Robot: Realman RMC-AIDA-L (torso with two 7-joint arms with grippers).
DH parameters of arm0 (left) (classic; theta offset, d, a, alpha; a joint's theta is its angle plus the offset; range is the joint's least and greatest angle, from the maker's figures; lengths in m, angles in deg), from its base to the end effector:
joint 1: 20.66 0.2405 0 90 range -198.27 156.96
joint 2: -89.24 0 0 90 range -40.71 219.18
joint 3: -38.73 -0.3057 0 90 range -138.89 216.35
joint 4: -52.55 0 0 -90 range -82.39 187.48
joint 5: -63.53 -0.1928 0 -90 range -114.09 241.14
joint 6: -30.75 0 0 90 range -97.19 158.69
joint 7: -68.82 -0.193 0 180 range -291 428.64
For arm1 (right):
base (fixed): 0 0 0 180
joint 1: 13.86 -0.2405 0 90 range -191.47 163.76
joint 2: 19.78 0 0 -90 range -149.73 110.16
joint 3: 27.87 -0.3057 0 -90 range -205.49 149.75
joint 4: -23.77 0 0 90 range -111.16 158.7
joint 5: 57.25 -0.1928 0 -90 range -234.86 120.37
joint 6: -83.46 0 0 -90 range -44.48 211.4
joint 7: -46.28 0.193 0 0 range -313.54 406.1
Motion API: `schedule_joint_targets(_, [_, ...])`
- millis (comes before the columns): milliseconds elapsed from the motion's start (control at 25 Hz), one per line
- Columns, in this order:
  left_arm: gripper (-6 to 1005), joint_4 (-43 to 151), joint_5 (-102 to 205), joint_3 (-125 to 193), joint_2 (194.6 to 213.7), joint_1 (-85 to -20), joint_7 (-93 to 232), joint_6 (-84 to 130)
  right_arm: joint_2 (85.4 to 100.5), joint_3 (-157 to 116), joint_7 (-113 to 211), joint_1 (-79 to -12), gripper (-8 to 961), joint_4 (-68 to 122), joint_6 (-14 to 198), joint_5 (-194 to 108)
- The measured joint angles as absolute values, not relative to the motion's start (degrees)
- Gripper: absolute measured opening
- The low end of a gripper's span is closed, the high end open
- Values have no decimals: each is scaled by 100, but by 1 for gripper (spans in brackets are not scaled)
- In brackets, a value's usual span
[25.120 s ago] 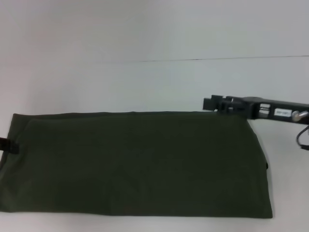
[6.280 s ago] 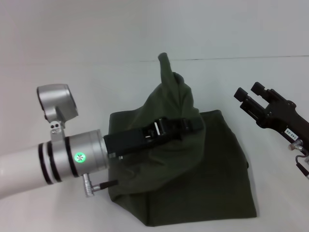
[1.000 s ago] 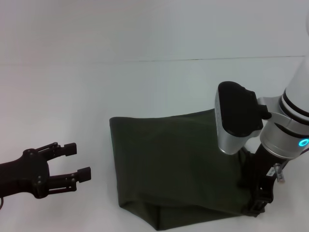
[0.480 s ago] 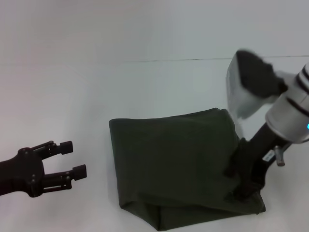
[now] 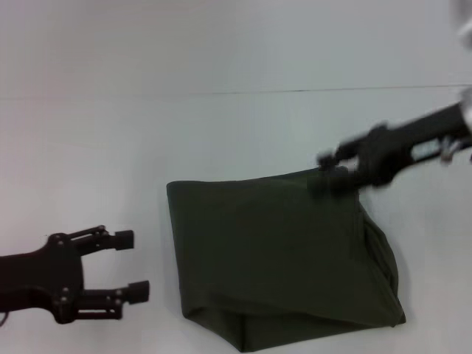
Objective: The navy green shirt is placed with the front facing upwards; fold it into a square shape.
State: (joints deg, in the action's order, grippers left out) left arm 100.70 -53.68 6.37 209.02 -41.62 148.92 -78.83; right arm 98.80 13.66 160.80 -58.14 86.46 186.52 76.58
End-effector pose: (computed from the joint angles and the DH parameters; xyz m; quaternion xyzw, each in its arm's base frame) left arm -0.2862 0.2788 -0.0304 -0.9337 -0.2094 -0.2798 0.0778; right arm 0.1912 0.3957 -0.0249 -0.9642 0.2473 0.0728 0.0618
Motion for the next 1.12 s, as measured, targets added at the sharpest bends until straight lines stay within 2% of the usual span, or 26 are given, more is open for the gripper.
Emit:
schedule_joint_targets(400, [920,10193,-5373,-199,21158,-4420,14666,-7223,9657,236,15148,-4573,662,6963,17605,4919])
schedule_joint_targets(720, [920,10155,-5326,-1351,21347,-4495,14586,-6250,9697,235,14322,-4318,664,6284,17162,4696])
schedule_joint_targets(1120, [919,9707,-4498,-1869,21377,-4462,14179,-5392,9753,566,14010,-4309,664,6036,16913,4703])
